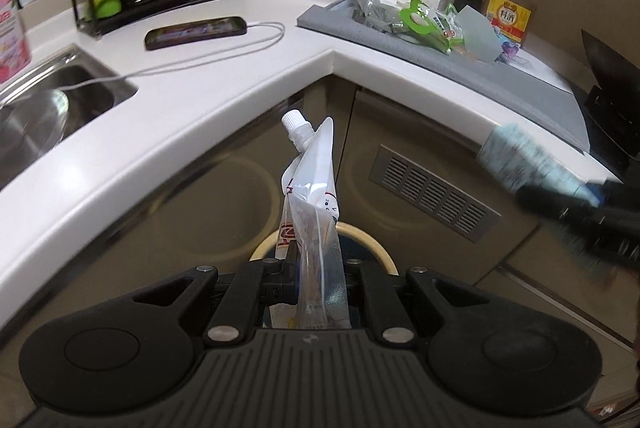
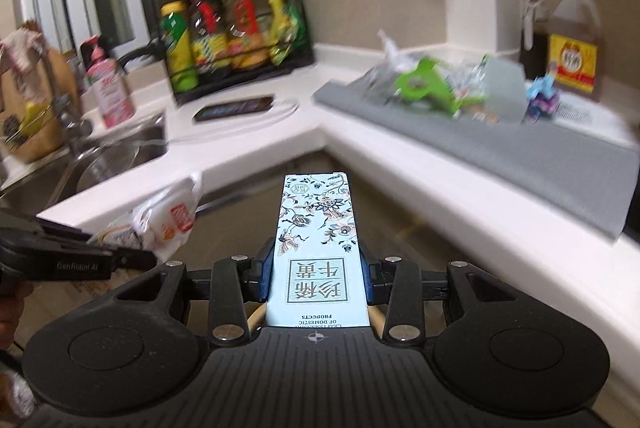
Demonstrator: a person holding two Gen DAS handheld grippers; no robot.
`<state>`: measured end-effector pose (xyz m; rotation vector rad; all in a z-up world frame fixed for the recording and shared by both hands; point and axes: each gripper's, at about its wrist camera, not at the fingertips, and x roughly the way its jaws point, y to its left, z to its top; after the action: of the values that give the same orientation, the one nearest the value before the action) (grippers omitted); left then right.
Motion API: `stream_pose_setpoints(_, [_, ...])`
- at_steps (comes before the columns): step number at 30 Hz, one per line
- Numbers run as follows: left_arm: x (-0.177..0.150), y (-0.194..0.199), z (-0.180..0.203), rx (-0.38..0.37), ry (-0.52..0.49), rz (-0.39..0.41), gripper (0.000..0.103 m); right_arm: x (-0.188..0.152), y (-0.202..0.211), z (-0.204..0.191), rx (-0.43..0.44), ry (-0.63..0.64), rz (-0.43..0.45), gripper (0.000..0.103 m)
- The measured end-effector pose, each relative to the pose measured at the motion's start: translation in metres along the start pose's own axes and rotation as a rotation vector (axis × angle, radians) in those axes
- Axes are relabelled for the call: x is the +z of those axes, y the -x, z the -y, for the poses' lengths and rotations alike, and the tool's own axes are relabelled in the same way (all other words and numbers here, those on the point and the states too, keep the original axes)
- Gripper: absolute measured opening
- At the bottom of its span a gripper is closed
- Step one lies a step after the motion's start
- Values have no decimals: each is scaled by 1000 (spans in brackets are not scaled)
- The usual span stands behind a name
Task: Collect trash
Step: 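Carry the pouch and carton down toward the blue trash bin with both tools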
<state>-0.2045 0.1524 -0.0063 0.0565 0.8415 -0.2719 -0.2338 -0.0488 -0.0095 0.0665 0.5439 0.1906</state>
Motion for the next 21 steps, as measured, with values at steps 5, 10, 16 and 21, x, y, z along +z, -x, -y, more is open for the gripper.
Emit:
stream_pose_setpoints(5, [-18,13,0,13,10,3,10,-24,2,-18,18,-6,-40,42])
stream_pose_setpoints(10, [-26,17,3,21,0,7,10,-35,6,-29,25,3,-64,42])
stream_pose_setpoints(16, [-30,15,9,16,-23,4,10,-41,5,-34,23,13,-81,42])
stream_pose_setpoints(21, [-30,13,11,25,-33,5,10,-44,3,-34,21,13,-92,42])
